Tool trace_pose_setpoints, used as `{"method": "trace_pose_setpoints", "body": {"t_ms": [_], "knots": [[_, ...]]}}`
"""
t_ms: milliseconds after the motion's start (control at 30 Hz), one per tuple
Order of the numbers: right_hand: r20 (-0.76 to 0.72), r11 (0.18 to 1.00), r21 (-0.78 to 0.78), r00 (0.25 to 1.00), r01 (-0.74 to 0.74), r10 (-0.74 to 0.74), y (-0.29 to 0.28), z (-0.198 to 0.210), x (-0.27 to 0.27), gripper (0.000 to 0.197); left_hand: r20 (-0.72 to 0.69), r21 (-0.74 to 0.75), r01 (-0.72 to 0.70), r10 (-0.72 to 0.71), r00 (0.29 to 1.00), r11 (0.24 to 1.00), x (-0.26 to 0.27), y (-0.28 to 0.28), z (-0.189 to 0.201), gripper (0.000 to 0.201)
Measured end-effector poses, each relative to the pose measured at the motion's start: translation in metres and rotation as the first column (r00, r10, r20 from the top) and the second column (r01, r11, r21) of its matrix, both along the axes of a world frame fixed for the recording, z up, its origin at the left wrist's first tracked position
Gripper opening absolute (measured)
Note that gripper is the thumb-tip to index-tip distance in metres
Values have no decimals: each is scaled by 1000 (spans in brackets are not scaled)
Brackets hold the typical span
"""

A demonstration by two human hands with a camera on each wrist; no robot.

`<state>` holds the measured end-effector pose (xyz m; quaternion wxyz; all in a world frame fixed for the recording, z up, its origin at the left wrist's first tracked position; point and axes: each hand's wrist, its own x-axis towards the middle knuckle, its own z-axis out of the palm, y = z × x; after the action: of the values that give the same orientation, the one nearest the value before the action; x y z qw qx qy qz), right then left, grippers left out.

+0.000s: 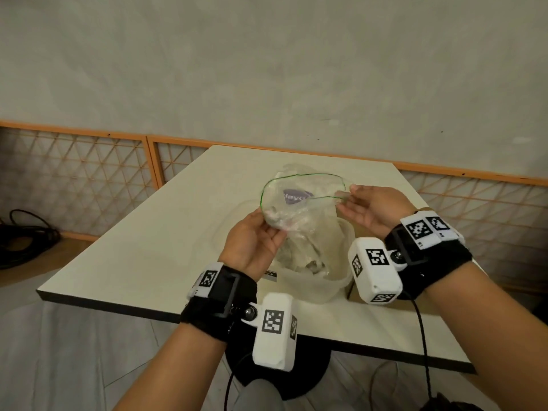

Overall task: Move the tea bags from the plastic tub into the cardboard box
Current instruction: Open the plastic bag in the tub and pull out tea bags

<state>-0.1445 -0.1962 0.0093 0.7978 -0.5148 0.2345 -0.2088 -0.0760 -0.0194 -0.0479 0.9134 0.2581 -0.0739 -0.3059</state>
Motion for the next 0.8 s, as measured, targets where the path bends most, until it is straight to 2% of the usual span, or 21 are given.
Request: {"method": "trace_pose_setpoints", "body": {"t_ms": [100, 167, 233, 267, 300, 333, 367, 400, 433, 467, 533, 567, 600, 667, 700, 733, 800], "knots": [[44, 980, 170, 994, -104, 98, 6, 1, 2, 17, -28, 13, 40, -40, 999, 999, -4, -2, 2, 35], [68, 964, 232, 990, -133, 120, 11, 0, 4, 20, 49, 63, 105, -108, 993, 993, -5, -2, 8, 48], [30, 973, 175, 989, -149, 146, 15, 0, 5, 25, 195, 214, 62, -105, 975, 975, -5, -4, 14, 68], [0, 981, 100, 986, -168, 169, 18, 1, 6, 28, 316, 313, -32, -72, 946, 949, -5, -6, 16, 74], [-46, 984, -11, 983, -177, 176, 20, 2, 8, 28, 477, 404, -193, -25, 879, 894, -5, -9, 17, 76], [-106, 972, -153, 981, -176, 160, 20, 2, 10, 26, 645, 435, -391, 22, 763, 811, -5, -12, 17, 75], [-165, 930, -329, 979, -167, 117, 20, 3, 11, 23, 764, 401, -541, 56, 643, 739, -4, -13, 19, 65], [-205, 851, -501, 977, -157, 59, 20, 5, 12, 19, 821, 354, -627, 90, 563, 694, -3, -13, 23, 51], [-226, 751, -643, 974, -149, -1, 21, 7, 10, 12, 829, 326, -660, 131, 543, 677, -2, -12, 29, 34], [-236, 652, -745, 970, -142, -59, 24, 11, 5, 3, 807, 321, -667, 175, 565, 672, 3, -10, 32, 20], [-262, 462, -874, 946, -150, -189, 28, 13, -10, 39, 741, 336, -643, 229, 632, 688, 10, -7, 37, 17], [-305, 393, -898, 924, -198, -231, 30, 12, -18, 55, 726, 344, -629, 228, 649, 697, 11, -6, 38, 18], [-390, 366, -884, 891, -291, -232, 35, 9, -26, 68, 725, 348, -627, 224, 651, 697, 13, -5, 38, 20], [-564, 395, -781, 818, -484, -111, 39, -2, -35, 84, 737, 370, -621, 190, 649, 691, 14, -4, 36, 27], [-598, 440, -729, 801, -525, -36, 39, -8, -37, 76, 728, 390, -598, 163, 666, 700, 15, -3, 35, 30], [-592, 503, -692, 806, -518, 16, 38, -14, -38, 58, 698, 419, -553, 134, 703, 720, 18, 0, 35, 31], [-479, 698, -609, 876, -377, 55, 33, -23, -35, 19, 579, 465, -400, 71, 812, 790, 26, 10, 32, 30]]}}
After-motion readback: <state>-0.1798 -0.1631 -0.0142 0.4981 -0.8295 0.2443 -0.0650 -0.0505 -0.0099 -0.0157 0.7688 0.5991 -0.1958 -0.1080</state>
